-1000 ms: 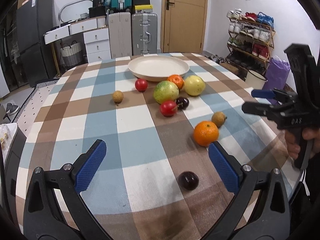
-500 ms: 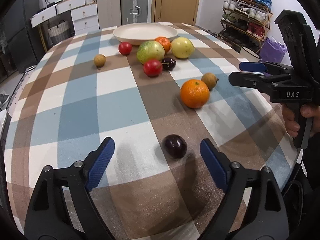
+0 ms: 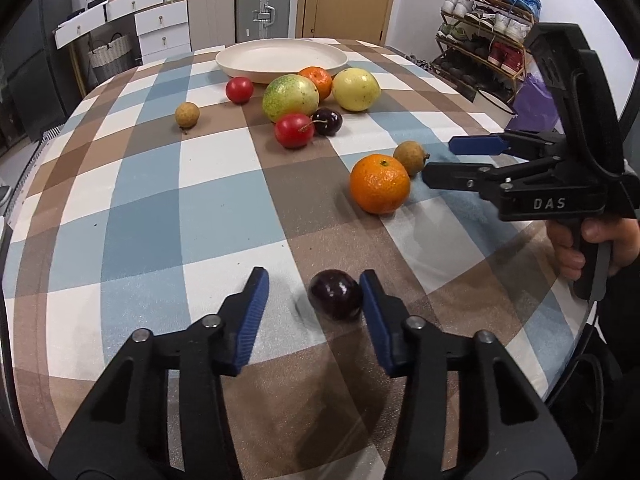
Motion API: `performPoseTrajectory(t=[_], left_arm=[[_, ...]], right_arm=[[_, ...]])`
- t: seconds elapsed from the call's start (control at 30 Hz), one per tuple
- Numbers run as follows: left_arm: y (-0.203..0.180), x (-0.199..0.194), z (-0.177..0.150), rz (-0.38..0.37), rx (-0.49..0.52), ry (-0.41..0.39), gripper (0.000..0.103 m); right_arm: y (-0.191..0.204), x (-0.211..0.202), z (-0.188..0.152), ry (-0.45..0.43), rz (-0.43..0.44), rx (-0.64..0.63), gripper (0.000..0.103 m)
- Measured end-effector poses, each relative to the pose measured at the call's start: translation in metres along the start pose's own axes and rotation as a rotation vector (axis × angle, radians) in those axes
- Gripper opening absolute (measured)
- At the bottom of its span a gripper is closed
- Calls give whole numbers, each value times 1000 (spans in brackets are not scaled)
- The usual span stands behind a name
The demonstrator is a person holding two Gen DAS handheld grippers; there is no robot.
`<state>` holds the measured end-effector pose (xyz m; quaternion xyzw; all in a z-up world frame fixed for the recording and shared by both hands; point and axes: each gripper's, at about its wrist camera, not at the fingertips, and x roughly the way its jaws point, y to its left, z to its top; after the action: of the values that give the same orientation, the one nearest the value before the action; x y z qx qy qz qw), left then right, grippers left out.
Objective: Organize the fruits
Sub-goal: 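Close the left gripper on the dark plum while the right gripper closes on the brown pear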
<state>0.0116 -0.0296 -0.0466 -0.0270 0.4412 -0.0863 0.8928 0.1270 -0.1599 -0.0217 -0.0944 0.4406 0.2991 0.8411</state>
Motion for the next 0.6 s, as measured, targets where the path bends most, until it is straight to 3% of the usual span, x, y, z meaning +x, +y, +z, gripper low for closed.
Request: performPoseTrajectory(t=[0.17,0.23,0.6], left_arm=[[-1,2,2,-27,-5,-3,33],[-2,2,3,-51,-7,1,25],[1,3,10,-38,-26,-2,24]], right_arm=[[5,10,3,21,8,-11,72],[7,14,4,29,7,-19,71],[10,19,11,22,23,-27,50]])
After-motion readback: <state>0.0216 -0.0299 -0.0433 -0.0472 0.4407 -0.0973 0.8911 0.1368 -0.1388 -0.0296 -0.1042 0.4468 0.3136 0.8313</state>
